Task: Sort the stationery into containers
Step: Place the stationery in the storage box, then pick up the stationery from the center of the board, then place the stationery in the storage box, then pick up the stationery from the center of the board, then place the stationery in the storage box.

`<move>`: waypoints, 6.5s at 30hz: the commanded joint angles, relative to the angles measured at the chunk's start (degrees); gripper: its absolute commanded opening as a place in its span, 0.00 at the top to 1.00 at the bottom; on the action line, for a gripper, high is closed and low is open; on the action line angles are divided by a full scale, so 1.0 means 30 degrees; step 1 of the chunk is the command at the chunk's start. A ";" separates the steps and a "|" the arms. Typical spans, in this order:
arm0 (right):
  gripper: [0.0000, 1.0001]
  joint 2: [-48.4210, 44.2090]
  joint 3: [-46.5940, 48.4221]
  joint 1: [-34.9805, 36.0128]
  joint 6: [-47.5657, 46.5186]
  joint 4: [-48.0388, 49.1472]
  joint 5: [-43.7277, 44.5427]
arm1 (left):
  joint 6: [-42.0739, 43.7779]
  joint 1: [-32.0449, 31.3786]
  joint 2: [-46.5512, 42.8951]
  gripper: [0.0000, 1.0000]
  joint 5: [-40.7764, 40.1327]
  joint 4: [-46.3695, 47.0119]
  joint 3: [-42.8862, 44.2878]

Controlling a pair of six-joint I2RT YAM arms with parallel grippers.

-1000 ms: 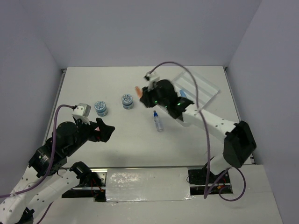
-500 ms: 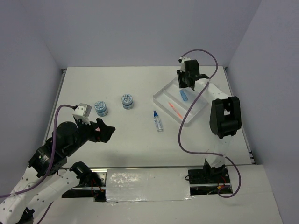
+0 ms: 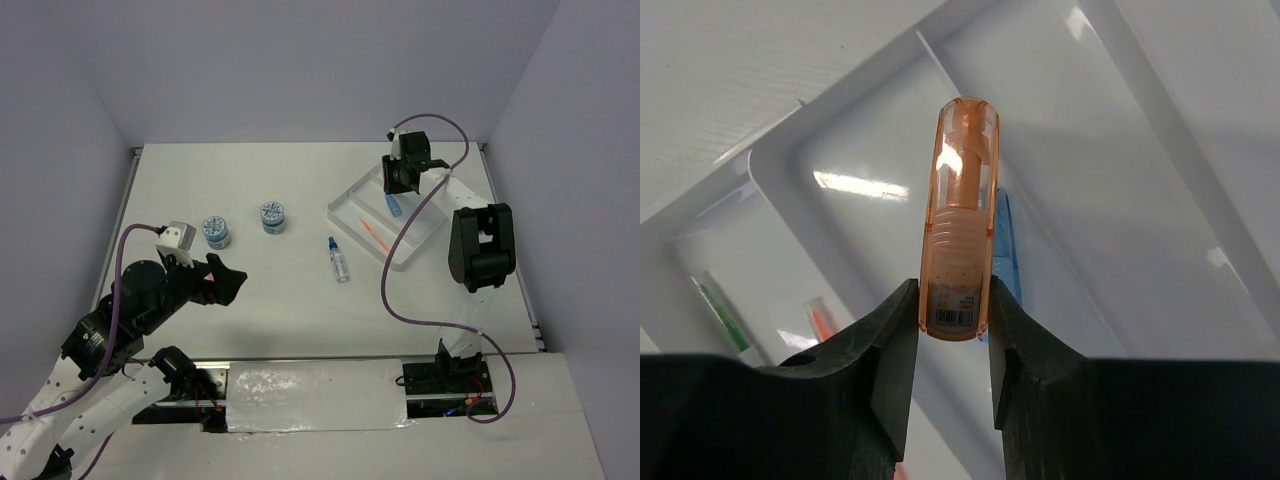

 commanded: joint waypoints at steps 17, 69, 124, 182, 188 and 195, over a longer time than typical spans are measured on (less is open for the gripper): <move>0.00 -0.5431 -0.3214 0.6615 0.4134 0.0924 0.2511 | -0.2763 0.1626 -0.1147 0.01 -0.6230 -0.1824 0.0858; 1.00 -0.7045 -0.6054 1.2056 0.2653 0.5004 0.2956 | -0.3383 0.5585 -0.6101 0.01 -0.7206 -0.1916 0.0361; 0.00 -0.0667 0.1640 0.9141 0.4410 0.1719 -0.0033 | -0.2328 0.5614 -0.4753 0.01 -0.5389 -0.0949 0.0097; 1.00 0.4756 0.8556 0.0327 0.4497 0.0136 0.7415 | -0.1917 0.5614 -0.4373 0.01 -0.4597 -0.0538 0.0009; 1.00 0.5576 0.9200 0.0298 0.4437 0.0021 0.7412 | -0.1859 0.5644 -0.4255 0.01 -0.4509 -0.0479 -0.0020; 0.68 0.5812 0.9437 0.0268 0.4467 -0.0391 0.7590 | -0.1800 0.5673 -0.4196 0.01 -0.4363 -0.0421 0.0009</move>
